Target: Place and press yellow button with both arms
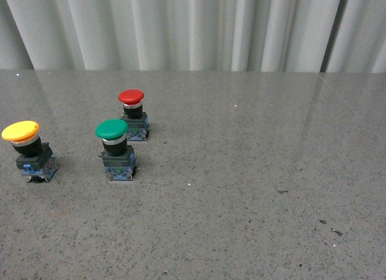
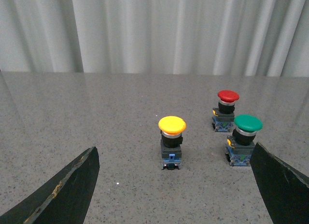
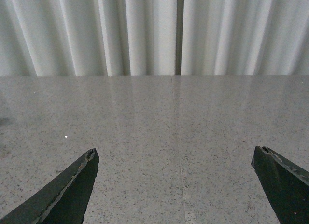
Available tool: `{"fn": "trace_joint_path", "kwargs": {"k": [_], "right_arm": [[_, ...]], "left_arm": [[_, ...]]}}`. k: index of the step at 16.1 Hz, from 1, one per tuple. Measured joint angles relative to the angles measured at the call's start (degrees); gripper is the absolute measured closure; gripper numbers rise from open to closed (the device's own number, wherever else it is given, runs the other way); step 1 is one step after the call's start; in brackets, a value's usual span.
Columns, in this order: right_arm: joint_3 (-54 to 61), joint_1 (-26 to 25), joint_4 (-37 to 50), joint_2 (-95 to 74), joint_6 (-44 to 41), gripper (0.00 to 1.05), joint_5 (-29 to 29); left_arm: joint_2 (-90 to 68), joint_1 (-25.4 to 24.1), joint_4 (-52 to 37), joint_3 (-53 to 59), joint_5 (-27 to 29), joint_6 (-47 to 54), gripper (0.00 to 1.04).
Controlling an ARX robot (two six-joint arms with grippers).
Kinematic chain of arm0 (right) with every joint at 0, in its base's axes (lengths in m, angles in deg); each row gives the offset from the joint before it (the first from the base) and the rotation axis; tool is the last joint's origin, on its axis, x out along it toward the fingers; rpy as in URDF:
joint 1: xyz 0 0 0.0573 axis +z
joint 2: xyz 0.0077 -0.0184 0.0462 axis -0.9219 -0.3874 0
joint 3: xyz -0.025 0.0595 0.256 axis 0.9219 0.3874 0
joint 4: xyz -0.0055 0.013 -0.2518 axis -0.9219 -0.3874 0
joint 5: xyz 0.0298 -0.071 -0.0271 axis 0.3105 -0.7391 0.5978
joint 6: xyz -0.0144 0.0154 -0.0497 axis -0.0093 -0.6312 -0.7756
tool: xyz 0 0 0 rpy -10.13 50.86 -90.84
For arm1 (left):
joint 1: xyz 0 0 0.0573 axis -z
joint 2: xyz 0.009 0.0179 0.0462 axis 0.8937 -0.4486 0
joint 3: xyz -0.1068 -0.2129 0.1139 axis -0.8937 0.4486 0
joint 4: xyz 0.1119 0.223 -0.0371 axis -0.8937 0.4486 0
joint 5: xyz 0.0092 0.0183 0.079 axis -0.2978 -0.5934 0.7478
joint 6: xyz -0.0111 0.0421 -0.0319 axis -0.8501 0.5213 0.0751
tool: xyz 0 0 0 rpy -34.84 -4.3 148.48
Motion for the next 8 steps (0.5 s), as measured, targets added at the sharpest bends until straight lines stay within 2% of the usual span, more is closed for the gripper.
{"fn": "trace_joint_path", "kwargs": {"k": [8], "right_arm": [[0.0,0.0,0.0,0.0,0.0,0.07,0.0]], "left_arm": [[0.0,0.0,0.0,0.0,0.0,0.0,0.07]]}}
